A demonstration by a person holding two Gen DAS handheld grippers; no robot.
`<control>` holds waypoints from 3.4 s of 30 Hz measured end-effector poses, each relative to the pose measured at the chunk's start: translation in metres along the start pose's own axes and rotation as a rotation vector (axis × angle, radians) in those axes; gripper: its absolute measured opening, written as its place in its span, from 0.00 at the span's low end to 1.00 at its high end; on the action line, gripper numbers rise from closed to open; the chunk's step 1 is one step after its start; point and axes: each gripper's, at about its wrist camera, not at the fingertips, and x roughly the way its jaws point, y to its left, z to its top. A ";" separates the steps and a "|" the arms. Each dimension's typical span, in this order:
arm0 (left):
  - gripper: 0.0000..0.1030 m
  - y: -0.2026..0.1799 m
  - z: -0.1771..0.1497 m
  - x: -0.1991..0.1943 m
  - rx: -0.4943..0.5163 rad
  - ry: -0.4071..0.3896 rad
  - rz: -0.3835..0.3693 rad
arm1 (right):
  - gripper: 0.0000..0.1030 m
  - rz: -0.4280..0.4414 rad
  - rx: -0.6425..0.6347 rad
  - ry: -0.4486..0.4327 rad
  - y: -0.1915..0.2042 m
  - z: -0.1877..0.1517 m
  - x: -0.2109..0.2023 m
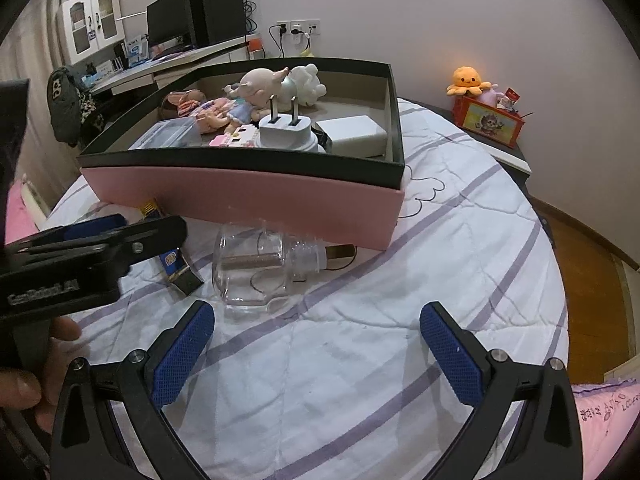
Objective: Organize rigid objects
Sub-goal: 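Move both tools toward the blue printed box and glass bottle, then grasp the blue printed box with the left tool while the right tool grasps the glass bottle, then carry the blue box and glass bottle into the box and open both tools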
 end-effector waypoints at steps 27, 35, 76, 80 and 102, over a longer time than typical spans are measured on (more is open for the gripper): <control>0.94 0.013 -0.016 -0.028 0.046 -0.033 0.017 | 0.85 0.052 -0.047 0.003 0.019 0.017 0.021; 0.83 0.010 -0.015 -0.023 0.048 -0.015 0.014 | 0.73 0.059 -0.076 -0.007 0.022 0.016 0.019; 0.82 -0.025 -0.030 -0.025 0.277 0.014 0.044 | 0.58 0.051 0.025 -0.024 -0.017 -0.002 0.001; 0.82 -0.022 -0.029 -0.031 0.266 0.001 0.043 | 0.58 0.066 0.025 -0.042 -0.015 -0.001 -0.005; 0.82 -0.020 0.057 -0.097 0.267 -0.246 0.088 | 0.58 0.135 -0.046 -0.251 0.006 0.090 -0.073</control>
